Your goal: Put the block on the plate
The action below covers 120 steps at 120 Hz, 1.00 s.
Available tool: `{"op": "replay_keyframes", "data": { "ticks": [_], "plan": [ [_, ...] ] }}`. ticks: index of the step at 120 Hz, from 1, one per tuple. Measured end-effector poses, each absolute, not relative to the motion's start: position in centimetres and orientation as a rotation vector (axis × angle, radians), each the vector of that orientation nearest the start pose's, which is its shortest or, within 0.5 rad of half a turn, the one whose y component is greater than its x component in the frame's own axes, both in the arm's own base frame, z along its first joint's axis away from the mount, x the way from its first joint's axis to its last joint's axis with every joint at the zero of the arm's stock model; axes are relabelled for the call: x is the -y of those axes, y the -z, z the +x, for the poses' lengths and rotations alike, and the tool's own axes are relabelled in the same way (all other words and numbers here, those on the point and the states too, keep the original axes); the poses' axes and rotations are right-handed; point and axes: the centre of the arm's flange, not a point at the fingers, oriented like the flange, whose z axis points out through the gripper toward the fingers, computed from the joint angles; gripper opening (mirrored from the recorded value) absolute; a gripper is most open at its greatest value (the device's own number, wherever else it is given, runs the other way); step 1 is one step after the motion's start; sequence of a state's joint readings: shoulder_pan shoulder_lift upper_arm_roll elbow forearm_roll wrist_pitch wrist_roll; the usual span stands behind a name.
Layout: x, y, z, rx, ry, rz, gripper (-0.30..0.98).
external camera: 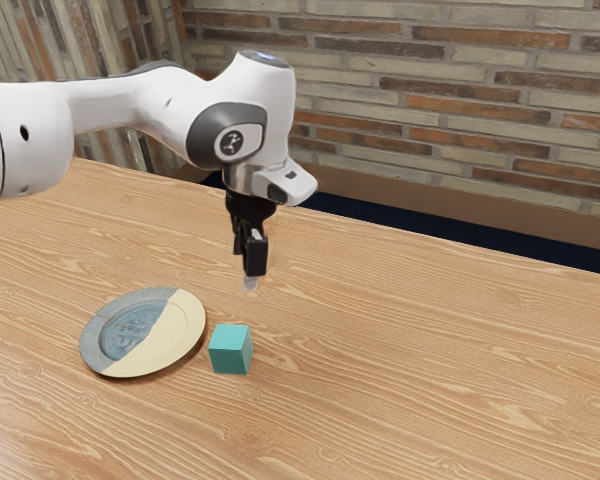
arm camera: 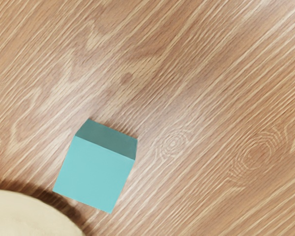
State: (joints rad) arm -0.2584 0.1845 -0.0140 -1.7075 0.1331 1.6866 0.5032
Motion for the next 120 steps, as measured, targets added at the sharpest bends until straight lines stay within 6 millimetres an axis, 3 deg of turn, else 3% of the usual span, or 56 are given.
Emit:
{"op": "replay_keyframes", "data": {
  "ticks": [37,52,86,120],
  "plan": [
    [10.4,-39.9,55.4,-0.988,-0.303,-2.966,0.69],
    [8.1,-38.7,56.3,-0.785,-0.246,-3.050,0.69],
    [5.4,-34.1,55.8,-0.298,-0.252,-3.174,0.69],
    [4.2,-31.3,56.6,0.129,-0.148,-3.276,0.69]
  ]
}}
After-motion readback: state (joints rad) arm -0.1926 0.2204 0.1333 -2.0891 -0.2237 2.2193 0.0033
